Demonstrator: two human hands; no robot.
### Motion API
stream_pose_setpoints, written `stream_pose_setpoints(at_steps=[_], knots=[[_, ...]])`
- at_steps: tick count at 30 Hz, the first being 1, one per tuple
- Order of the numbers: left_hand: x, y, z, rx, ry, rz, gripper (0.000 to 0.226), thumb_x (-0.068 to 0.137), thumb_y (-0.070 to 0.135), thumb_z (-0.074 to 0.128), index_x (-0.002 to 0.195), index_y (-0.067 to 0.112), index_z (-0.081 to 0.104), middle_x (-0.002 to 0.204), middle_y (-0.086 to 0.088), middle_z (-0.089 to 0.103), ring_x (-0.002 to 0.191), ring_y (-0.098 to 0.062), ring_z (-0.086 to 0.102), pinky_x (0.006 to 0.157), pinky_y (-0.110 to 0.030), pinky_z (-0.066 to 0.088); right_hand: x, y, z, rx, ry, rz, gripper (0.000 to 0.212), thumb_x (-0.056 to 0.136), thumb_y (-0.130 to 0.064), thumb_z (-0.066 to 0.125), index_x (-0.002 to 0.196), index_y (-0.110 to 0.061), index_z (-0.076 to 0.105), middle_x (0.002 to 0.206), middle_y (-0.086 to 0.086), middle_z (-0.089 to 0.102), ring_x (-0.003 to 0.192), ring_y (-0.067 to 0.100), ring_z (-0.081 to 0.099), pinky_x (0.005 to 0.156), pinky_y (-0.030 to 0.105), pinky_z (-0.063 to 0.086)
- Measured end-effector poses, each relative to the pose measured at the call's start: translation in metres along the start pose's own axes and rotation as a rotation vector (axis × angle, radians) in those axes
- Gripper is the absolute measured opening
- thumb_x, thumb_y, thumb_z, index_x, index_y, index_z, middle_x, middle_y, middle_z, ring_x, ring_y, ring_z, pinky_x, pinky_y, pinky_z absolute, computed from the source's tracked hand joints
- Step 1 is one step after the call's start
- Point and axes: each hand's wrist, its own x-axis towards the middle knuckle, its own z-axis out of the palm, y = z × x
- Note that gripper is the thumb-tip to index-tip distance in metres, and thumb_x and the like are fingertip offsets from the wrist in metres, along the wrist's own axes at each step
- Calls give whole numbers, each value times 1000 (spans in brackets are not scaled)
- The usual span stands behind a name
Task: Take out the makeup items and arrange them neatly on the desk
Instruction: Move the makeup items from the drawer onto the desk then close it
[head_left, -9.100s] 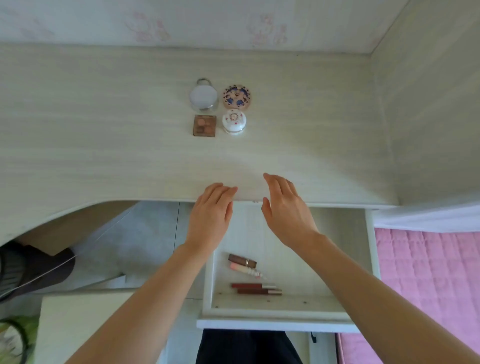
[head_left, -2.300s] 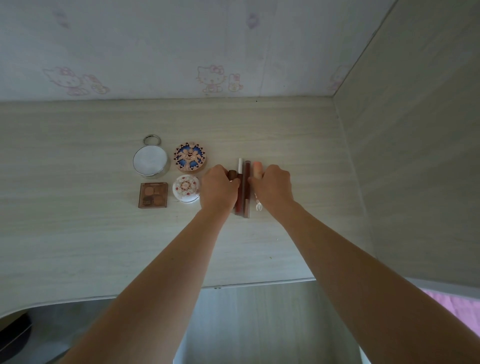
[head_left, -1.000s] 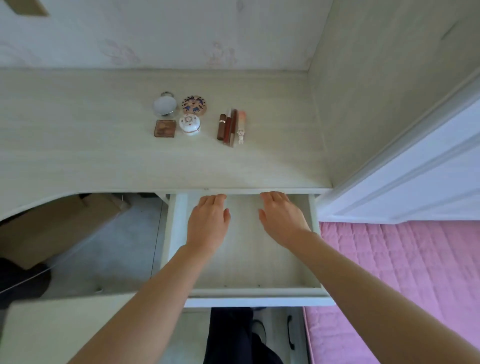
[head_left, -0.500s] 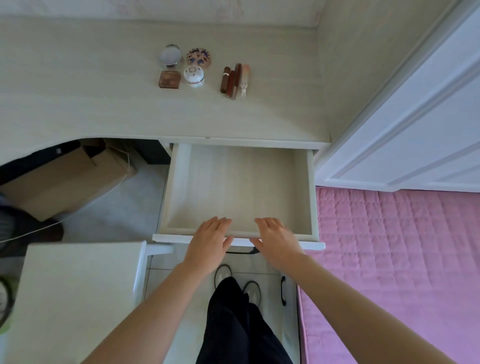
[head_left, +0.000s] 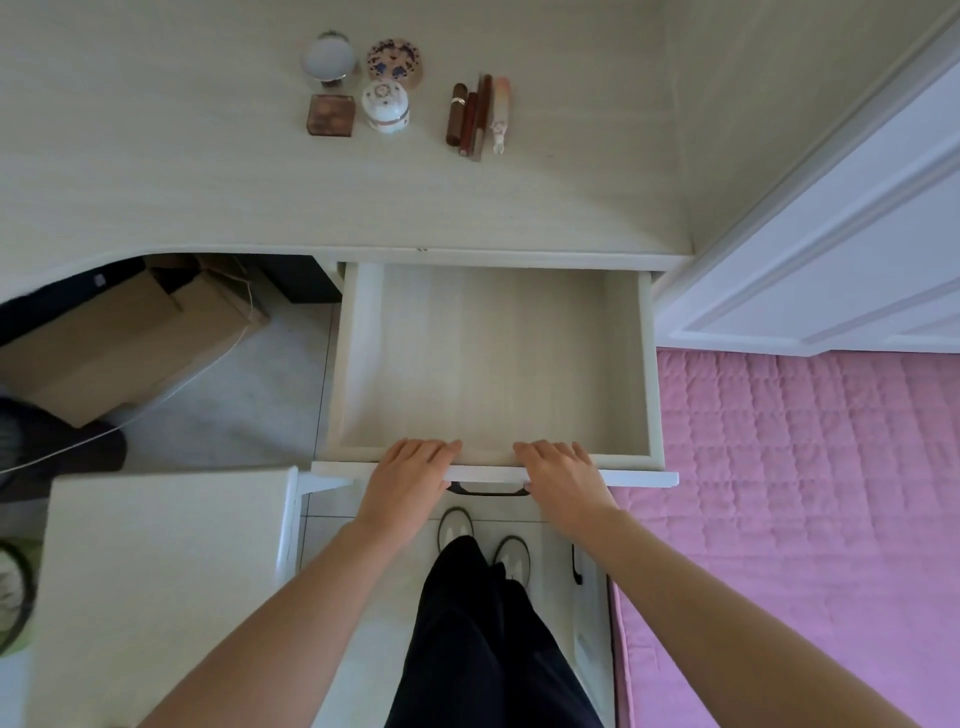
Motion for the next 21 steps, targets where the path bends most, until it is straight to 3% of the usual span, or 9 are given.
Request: stream_pose_setpoints(at_steps=[4, 9, 21], knots=[[1, -1, -2, -18, -5, 7, 58, 53, 18, 91, 108, 16, 70, 91, 3, 69, 80, -22, 66, 80, -34, 55, 2, 0, -2, -23, 15, -2, 46, 86, -5, 57, 129, -17, 43, 118, 2, 56, 107, 27, 54, 94, 37, 41], [6, -7, -4, -30, 9, 17, 56, 58, 17, 89, 110, 16, 68, 94, 3, 69, 82, -22, 65, 79, -36, 55, 7, 1, -5, -28, 46, -2, 49, 85, -6, 60, 129, -19, 43, 117, -1, 57, 103, 24, 56, 88, 34, 43], [53, -30, -15, -31, 40, 46, 53, 59, 21, 88, 108, 18, 69, 92, 4, 70, 82, -21, 65, 76, -35, 54, 43, 11, -39, -4, 83, 49, 48, 90, -10, 55, 133, -23, 39, 125, -3, 55, 111, 22, 54, 97, 32, 40]])
